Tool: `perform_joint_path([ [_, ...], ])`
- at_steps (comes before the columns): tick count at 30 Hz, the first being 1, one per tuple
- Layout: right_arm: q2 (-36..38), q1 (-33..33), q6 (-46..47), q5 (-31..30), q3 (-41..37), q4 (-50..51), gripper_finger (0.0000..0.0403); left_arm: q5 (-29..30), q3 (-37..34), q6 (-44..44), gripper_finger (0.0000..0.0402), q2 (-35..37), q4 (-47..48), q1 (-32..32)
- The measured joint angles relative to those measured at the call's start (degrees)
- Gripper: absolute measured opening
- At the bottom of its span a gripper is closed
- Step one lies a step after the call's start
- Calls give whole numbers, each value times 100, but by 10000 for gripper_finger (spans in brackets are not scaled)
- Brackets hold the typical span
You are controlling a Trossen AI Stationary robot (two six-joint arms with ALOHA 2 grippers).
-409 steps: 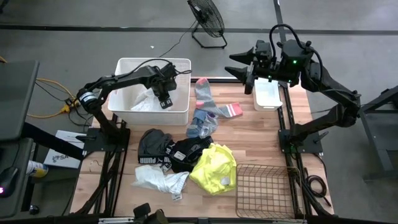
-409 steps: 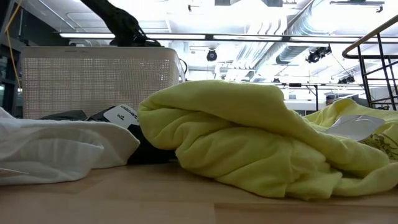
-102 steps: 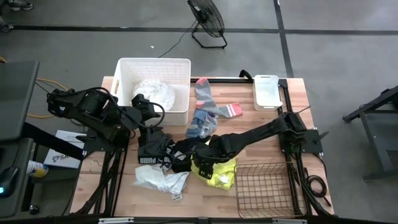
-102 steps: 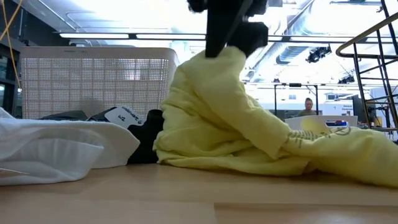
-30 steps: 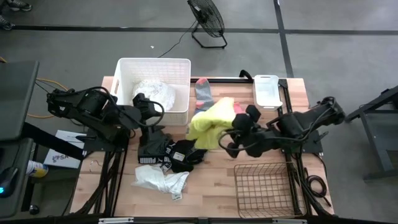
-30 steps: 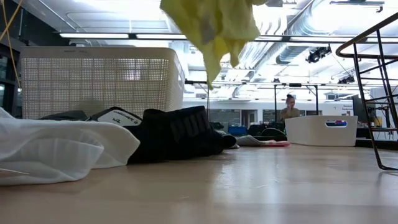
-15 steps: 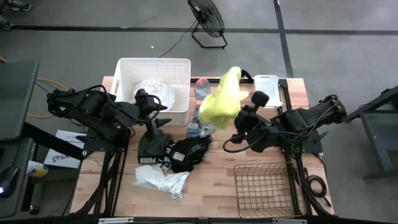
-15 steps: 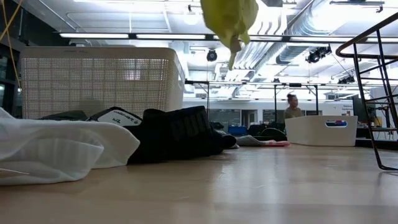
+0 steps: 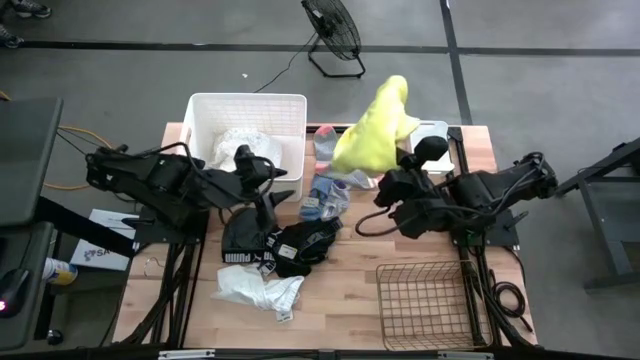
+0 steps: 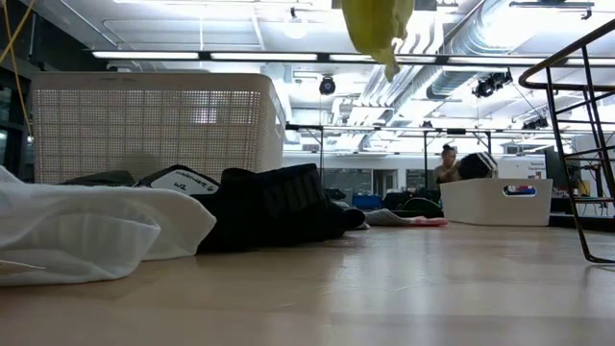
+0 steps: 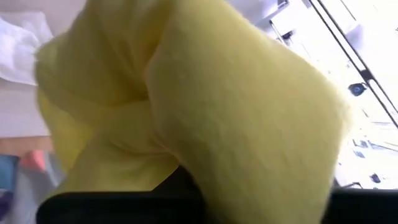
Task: Pick & Place Cloths
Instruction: Put the yellow shirt into the big white bin
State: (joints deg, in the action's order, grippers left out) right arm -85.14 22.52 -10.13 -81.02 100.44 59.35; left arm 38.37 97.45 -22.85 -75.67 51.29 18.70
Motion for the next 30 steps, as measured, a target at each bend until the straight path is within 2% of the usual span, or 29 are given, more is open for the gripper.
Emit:
perform_joint_path([
  [7,177,-357,23,261,0,-4,35,774,-2,606,225,-69,-529,0],
  [14,471,-843,258,1641,0,-477,35,1233,-2,2088,235,-252,-1303,0],
  [20,518,-1222,-9,3151,0,-944,35,1250,-8,3034,284,-504,-2293,-231],
  [24,528,-1452,-156,3990,0,-1156,35,1135,3,2813,319,-536,-2511,-408],
  [30,640,-1878,-368,5509,0,-1501,35,363,9,2348,333,-455,-2493,-679],
])
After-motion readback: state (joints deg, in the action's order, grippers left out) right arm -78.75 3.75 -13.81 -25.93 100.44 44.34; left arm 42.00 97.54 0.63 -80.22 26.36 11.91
